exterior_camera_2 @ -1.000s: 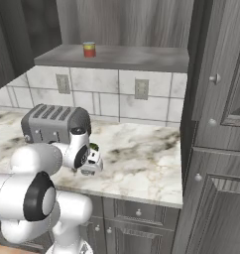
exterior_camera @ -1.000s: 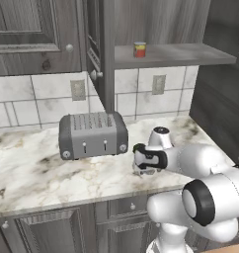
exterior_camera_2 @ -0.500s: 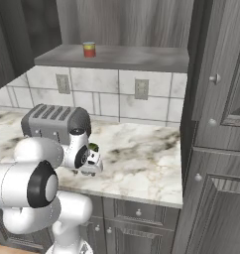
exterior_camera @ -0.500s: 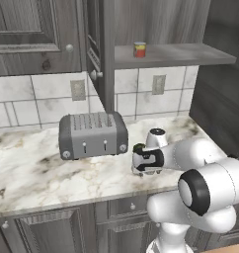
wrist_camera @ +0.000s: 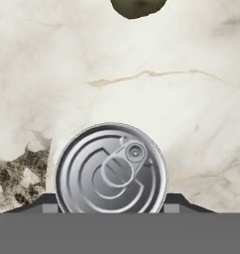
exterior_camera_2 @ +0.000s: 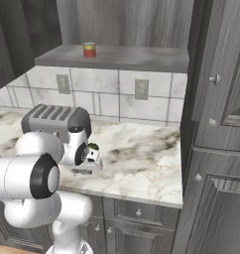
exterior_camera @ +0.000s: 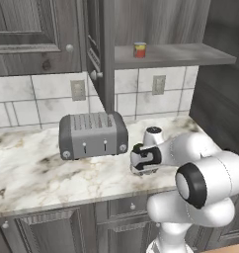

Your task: Restock the canned food cabinet by taking the new fresh canned food from the counter and placing it in the cabinet. Then, take the old canned food from the cabinet and place it on the counter.

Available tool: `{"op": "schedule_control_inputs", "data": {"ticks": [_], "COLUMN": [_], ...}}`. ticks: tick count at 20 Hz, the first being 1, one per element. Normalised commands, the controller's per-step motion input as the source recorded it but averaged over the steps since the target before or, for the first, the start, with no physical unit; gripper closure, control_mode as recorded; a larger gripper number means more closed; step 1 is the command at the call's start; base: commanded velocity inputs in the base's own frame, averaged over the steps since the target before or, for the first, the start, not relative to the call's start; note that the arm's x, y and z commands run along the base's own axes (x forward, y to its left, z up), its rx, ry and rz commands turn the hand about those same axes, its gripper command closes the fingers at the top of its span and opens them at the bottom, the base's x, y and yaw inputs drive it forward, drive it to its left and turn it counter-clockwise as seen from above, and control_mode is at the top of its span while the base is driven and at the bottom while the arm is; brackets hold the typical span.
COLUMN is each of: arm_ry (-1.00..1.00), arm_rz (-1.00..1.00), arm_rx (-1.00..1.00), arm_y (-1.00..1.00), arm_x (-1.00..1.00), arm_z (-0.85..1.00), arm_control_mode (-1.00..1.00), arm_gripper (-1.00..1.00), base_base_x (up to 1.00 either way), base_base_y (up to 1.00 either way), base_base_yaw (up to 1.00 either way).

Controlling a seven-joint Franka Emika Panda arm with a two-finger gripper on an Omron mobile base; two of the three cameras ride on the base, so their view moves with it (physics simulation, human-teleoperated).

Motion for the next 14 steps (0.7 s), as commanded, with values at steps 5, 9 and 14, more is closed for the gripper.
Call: {"op": "schedule_control_inputs", "data": {"ticks": [5, 9, 14], "arm_ry": [-0.01, -0.02, -0.22], "arm_rz": [0.00, 0.00, -0.07], "arm_rx": [0.00, 0.00, 0.00], "arm_y": [0.00, -0.05, -0.30], "arm_x": [0.00, -0.24, -0.90], "arm_z": [0.00, 0.19, 0.77], "arm_control_mode": [-1.00, -1.00, -1.00], "arm_gripper": [1.00, 1.00, 1.00], "base_base_x": [0.00, 0.00, 0.00], "base_base_y": [0.00, 0.00, 0.00], "base_base_yaw": [0.00, 0.00, 0.00]}}
